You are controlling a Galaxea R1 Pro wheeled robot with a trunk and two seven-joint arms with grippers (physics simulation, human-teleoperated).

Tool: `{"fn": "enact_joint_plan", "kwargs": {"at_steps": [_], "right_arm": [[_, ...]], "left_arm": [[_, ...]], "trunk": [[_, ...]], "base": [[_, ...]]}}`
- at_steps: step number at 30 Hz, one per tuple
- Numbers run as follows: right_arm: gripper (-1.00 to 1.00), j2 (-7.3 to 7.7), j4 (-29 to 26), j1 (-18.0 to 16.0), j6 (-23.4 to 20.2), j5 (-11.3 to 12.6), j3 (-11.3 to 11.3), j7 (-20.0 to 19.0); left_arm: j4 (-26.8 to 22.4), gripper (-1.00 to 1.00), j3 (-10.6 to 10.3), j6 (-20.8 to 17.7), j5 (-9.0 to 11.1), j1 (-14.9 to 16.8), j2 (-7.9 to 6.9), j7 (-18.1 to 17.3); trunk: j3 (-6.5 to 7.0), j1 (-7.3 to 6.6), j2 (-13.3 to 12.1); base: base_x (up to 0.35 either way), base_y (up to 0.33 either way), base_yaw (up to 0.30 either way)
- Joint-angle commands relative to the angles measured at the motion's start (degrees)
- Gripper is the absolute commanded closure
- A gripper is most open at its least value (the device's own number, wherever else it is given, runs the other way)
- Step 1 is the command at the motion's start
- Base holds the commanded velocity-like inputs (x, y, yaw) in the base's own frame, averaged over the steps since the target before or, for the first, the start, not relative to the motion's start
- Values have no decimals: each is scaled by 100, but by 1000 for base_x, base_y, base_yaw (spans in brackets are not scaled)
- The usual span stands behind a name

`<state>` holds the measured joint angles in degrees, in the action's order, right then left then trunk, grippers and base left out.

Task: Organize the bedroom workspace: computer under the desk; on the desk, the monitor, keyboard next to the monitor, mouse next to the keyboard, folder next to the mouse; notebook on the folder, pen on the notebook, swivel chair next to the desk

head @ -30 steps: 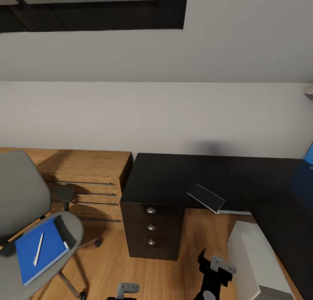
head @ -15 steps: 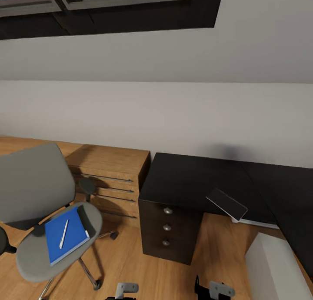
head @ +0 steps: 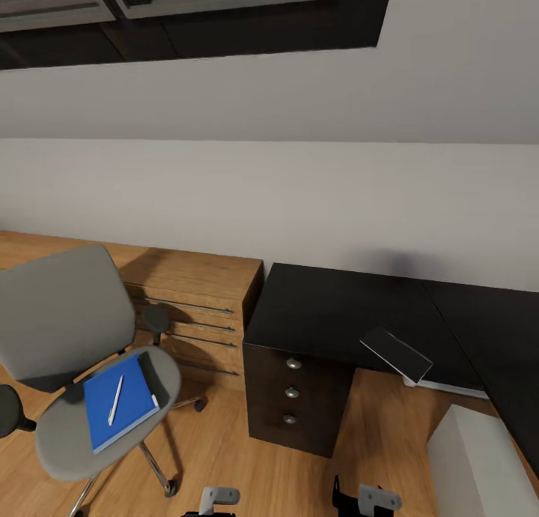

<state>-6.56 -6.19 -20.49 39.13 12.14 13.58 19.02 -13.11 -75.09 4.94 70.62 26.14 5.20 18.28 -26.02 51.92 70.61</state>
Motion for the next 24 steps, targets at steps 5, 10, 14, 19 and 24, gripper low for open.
{"fn": "enact_joint_plan", "kwargs": {"at_steps": [5, 10, 14, 19, 24], "right_arm": [[-100, -3, -7, 0, 23, 48, 56, 15], [-100, -18, 2, 1, 24, 33, 62, 14], [-100, -20, 3, 1, 24, 28, 65, 14], [-100, -16, 11, 2, 21, 26, 63, 6], [-100, -10, 12, -1, 16, 32, 60, 5]], "left_arm": [[-7, -100, -49, 24, 57, 5, -1, 19], [59, -100, -49, 17, 57, 5, -2, 11], [75, -100, -49, 17, 57, 5, -2, 10], [80, -100, -55, 23, 57, 5, 6, 9], [87, -100, -56, 29, 64, 5, 7, 9]], "trunk": [[-6, 0, 4], [-6, 0, 4], [-6, 0, 4], [-6, 0, 4], [-10, 0, 4]], "base": [[0, 0, 10], [-3, 17, 255], [-60, 157, 278], [-113, 278, 280], [-133, 308, 277]]}}
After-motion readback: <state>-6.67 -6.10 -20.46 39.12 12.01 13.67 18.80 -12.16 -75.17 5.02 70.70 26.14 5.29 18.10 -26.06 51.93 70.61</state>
